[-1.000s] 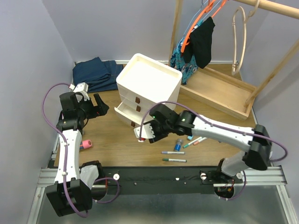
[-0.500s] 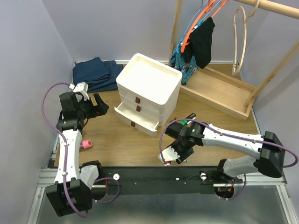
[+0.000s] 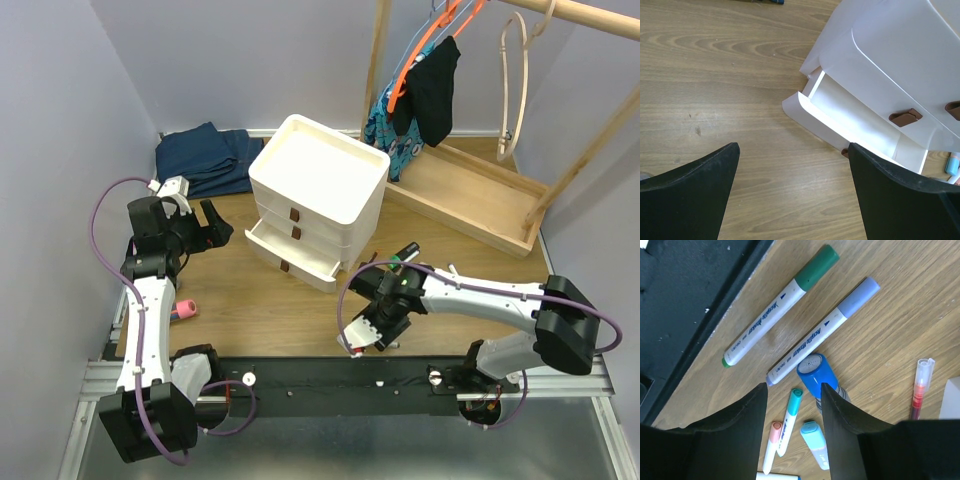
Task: Sort the stationery into containers
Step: Pick up the stationery from the center of the board, then place the stationery in the storage box.
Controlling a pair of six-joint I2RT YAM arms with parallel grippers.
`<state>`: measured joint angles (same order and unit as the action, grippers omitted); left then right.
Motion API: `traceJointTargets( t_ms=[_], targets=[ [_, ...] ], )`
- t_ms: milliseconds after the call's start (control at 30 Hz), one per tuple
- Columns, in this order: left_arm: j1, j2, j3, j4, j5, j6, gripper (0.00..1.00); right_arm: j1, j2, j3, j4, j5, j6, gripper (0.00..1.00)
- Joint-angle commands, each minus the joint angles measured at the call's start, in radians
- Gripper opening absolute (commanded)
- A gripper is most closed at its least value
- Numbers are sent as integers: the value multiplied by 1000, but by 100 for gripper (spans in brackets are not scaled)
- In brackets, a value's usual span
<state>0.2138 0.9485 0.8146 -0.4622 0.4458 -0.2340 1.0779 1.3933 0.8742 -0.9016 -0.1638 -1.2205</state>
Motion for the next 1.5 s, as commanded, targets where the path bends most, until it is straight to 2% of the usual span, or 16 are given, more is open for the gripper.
traceJointTargets(
  t_ms=[0, 267, 567, 767, 900, 933, 1000, 1033, 1167, 1233, 1267, 1367, 1467],
  targets=[
    [-5, 7, 1, 0, 8, -2, 99, -38, 18, -30, 50, 29, -51, 54],
    [-7, 7, -5, 3, 4, -2, 99, -108, 70, -24, 108, 35, -102, 54],
    [-5, 12, -22, 14, 1, -1, 99, -127, 139, -27, 165, 20, -122, 51],
    [-4, 10, -22, 13, -1, 2, 99, -127, 147, 5, 147, 14, -97, 31],
    [-4, 9, -20, 11, 2, -1, 99, -122, 101, 136, 64, 10, -71, 28],
    [-4, 9, -17, 10, 2, -1, 99, -121, 98, 245, 43, -3, -54, 28],
    [-4, 6, -15, 11, 4, -2, 99, -121, 111, 359, -11, -19, 39, 28],
    [-2, 6, -15, 14, 4, -7, 99, -121, 125, 473, -23, -28, 80, 28],
    [-4, 10, -25, 37, 17, -22, 99, -124, 213, 650, -56, -126, 350, 27],
    [-4, 15, -25, 48, 21, -28, 99, -124, 262, 677, -27, -157, 455, 25],
    [-4, 15, -22, 50, 22, -31, 99, -124, 279, 695, 18, -161, 570, 25],
    [-5, 12, -12, 46, 22, -30, 99, -124, 309, 703, 120, -119, 712, 24],
    [-4, 4, -12, 40, 24, -31, 99, -122, 364, 750, 153, -53, 745, 24]
  ],
)
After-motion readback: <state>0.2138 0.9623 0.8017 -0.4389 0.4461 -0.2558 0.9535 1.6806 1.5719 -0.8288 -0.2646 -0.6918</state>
